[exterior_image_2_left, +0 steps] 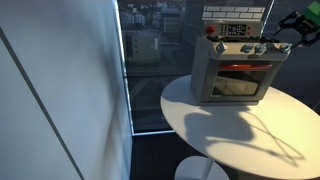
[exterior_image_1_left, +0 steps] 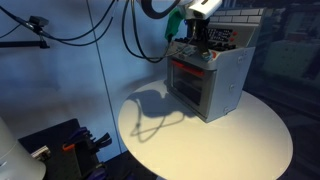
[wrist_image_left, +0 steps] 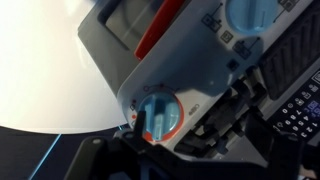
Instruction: Turn the rightmost knob on the stove to the left
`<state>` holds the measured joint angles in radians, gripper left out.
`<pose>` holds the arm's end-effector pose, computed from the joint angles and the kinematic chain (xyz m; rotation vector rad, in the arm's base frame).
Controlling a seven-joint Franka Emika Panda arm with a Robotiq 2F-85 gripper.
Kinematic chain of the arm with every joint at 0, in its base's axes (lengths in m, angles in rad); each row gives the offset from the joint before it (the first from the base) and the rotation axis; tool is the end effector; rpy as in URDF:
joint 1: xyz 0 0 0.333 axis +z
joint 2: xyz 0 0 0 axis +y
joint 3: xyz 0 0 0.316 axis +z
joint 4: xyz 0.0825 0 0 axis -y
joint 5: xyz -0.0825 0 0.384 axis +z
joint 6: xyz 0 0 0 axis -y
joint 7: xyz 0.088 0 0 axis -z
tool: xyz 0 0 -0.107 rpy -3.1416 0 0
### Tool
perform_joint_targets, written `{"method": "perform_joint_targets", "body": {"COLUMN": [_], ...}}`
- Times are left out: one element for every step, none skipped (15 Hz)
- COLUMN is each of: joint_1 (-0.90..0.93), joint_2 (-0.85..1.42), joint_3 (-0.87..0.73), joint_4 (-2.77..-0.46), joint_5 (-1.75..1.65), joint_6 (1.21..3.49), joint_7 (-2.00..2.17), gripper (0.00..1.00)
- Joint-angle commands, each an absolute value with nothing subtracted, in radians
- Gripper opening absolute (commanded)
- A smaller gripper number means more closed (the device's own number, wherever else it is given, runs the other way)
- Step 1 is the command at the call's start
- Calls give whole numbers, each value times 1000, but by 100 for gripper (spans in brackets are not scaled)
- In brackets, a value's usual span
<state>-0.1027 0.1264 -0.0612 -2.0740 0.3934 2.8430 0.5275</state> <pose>0.6015 -0.1188 0.4408 -2.3442 1.3218 -0.8134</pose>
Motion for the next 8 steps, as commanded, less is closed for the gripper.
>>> {"method": "perform_joint_targets", "body": {"joint_1": [-95, -96, -95, -95, -95, -95, -95, -96], "joint_2": [149, 151, 153, 154, 155, 155, 154, 153], "joint_3": [-67, -67, -68, -68, -68, -68, -68, -69], "joint_4": [-2037, -2035, -2033, -2033, -2032, -2033, -2034, -2036], "joint_5": [426, 428, 429, 429, 429, 429, 429, 429], "joint_6": [2843, 2843, 2844, 2845, 2845, 2846, 2847, 2848], "joint_7": [520, 521, 521, 521, 522, 522, 522, 522], "gripper": [100, 100, 100, 95, 82, 71, 70, 62]}}
